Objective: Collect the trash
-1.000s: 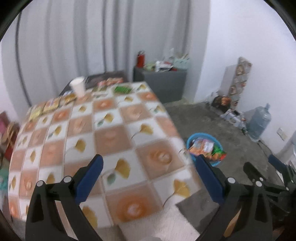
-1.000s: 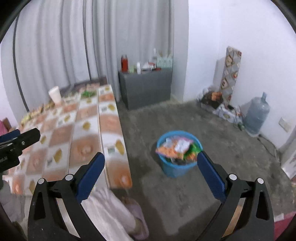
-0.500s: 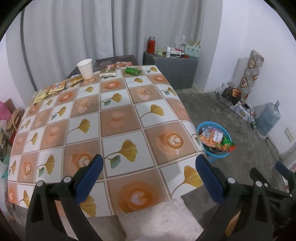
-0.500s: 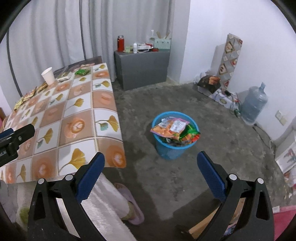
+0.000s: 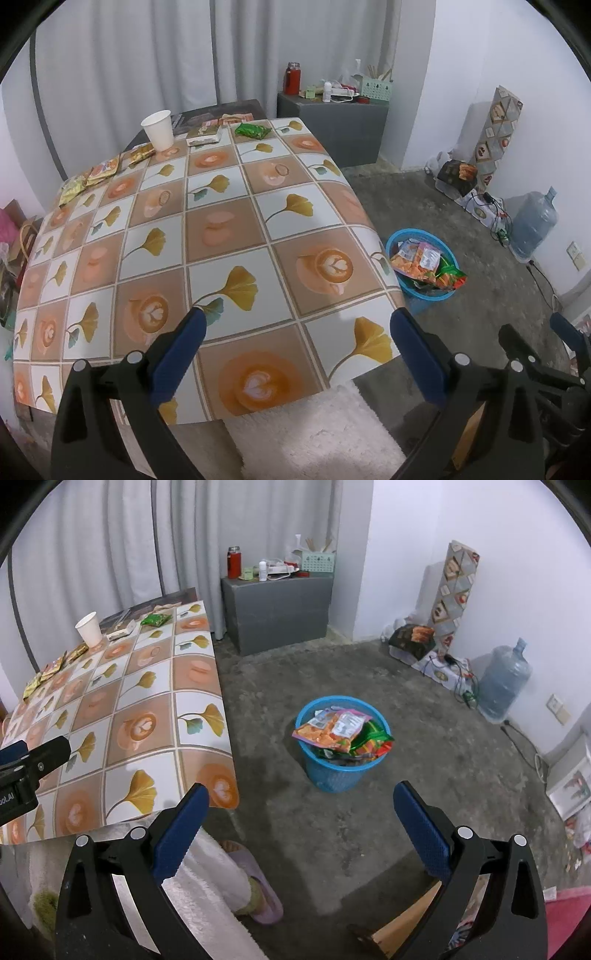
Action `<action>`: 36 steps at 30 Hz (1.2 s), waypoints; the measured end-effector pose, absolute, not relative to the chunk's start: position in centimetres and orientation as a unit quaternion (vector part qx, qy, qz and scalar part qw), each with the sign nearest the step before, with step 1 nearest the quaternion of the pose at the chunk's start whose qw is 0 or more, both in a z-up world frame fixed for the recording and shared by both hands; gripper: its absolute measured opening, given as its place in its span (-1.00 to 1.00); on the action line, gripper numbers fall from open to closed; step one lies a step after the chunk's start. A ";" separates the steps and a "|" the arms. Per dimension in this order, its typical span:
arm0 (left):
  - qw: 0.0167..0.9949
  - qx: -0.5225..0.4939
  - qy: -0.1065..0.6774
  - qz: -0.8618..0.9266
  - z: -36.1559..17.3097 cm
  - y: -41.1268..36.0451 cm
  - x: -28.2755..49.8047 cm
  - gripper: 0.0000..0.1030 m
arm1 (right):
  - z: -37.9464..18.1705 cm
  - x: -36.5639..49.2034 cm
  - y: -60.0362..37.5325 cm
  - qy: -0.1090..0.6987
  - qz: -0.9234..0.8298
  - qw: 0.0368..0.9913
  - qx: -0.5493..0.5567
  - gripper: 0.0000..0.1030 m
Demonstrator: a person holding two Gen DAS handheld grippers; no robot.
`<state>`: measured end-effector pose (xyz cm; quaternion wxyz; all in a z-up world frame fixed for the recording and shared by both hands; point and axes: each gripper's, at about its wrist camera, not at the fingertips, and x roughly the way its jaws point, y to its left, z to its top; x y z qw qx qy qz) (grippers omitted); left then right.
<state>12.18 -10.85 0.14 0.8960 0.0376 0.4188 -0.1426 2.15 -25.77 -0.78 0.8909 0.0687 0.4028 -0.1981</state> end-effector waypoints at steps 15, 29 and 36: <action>0.894 0.040 0.419 -0.155 0.2 -11.5 11.9 0.90 | -0.6 1.9 -26.0 0.402 -0.199 0.891 0.069 0.87; 0.892 0.042 0.420 -0.160 0.3 -11.9 11.8 0.90 | -0.2 1.8 -26.5 0.401 -0.202 0.891 0.070 0.87; 0.893 0.042 0.420 -0.159 0.3 -12.0 11.8 0.90 | -0.1 1.8 -26.7 0.401 -0.202 0.891 0.070 0.87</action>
